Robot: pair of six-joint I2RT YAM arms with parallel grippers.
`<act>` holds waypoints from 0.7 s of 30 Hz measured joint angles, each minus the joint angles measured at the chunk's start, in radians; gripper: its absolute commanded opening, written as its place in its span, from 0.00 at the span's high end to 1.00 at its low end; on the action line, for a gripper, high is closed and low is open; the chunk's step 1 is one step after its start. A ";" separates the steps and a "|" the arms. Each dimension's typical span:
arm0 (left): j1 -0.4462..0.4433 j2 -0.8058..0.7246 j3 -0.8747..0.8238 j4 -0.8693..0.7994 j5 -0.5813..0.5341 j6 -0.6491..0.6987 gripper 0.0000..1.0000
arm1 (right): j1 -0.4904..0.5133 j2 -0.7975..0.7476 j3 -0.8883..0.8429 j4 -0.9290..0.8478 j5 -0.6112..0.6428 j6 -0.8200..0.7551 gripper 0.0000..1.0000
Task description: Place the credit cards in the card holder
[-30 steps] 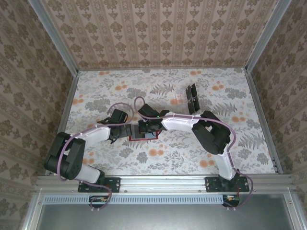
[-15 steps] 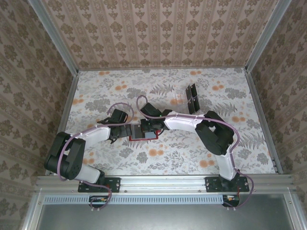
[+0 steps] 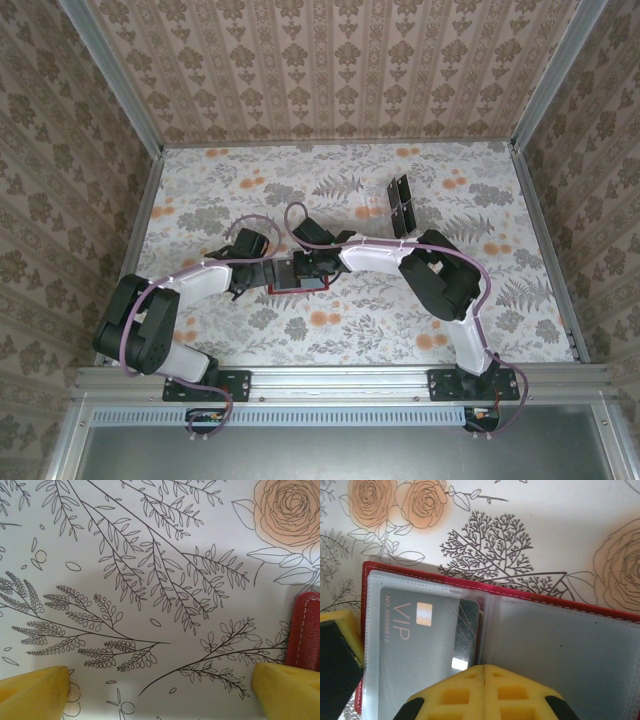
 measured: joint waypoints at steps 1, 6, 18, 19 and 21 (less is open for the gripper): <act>0.000 0.000 0.000 0.001 -0.001 0.000 0.02 | 0.000 0.001 0.000 0.006 -0.007 0.008 0.98; -0.002 0.002 0.000 0.003 -0.002 0.000 0.02 | -0.001 0.008 0.000 0.035 -0.035 0.040 0.98; -0.006 -0.007 0.000 0.004 -0.006 0.000 0.02 | -0.014 0.004 -0.035 0.103 -0.074 0.092 0.97; -0.004 -0.011 0.000 0.003 -0.004 0.000 0.02 | -0.016 -0.003 -0.045 0.109 -0.074 0.091 0.97; 0.012 -0.020 0.000 -0.003 0.007 0.001 0.01 | -0.018 -0.020 -0.064 0.116 -0.074 0.090 0.96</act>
